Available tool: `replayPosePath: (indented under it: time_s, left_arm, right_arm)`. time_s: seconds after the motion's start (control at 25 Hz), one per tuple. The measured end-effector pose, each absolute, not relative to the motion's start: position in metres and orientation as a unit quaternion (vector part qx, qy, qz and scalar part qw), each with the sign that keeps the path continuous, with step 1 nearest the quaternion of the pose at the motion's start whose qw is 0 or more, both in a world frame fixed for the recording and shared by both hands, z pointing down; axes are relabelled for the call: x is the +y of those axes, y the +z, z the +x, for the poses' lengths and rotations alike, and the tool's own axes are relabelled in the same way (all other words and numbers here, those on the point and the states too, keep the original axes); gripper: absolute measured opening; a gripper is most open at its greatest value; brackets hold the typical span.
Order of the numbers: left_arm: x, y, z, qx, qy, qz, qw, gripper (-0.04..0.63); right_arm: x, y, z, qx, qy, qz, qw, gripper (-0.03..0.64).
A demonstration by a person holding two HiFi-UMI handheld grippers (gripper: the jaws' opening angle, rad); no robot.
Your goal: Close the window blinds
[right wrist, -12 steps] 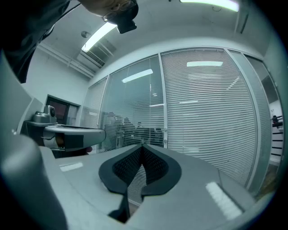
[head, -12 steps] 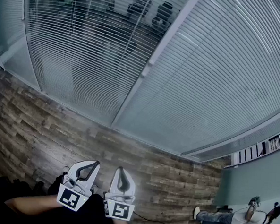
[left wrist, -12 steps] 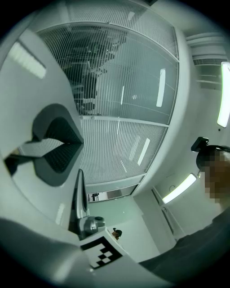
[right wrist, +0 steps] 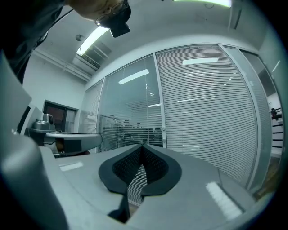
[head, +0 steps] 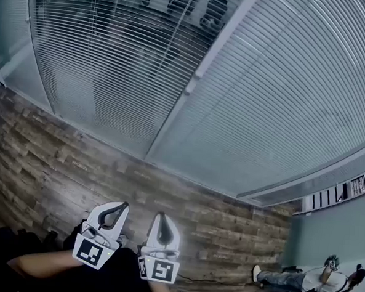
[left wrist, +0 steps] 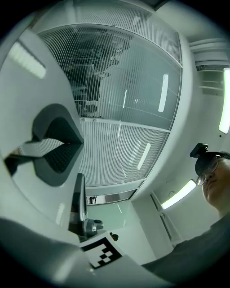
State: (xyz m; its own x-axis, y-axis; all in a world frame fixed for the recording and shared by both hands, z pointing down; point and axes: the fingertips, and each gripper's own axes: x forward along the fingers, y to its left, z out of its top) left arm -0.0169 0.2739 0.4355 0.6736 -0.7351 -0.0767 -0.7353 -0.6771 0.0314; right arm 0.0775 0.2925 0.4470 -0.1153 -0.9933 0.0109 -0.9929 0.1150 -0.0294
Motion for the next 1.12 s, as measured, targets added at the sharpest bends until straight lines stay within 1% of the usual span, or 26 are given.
replayPosePath:
  time_s: [0.2, 0.6, 0.92, 1.12]
  left_arm:
    - [0.273, 0.441, -0.012, 0.411, 0.031, -0.911, -0.001, 0.002]
    - [0.256, 0.446, 0.003, 0.416, 0.03, -0.909, -0.006, 0.002]
    - [0.185, 0.452, 0.005, 0.406, 0.032, -0.913, -0.018, 0.002]
    - [0.128, 0.446, 0.017, 0.385, 0.038, -0.922, -0.016, 0.002]
  right_arm:
    - [0.287, 0.446, 0.092, 0.743, -0.023, -0.668, 0.025, 0.003]
    - [0.264, 0.453, 0.089, 0.764, -0.025, -0.645, 0.011, 0.003]
    - [0.195, 0.46, 0.097, 0.746, -0.026, -0.666, -0.007, 0.003]
    - [0.131, 0.456, 0.107, 0.736, -0.025, -0.676, -0.025, 0.005]
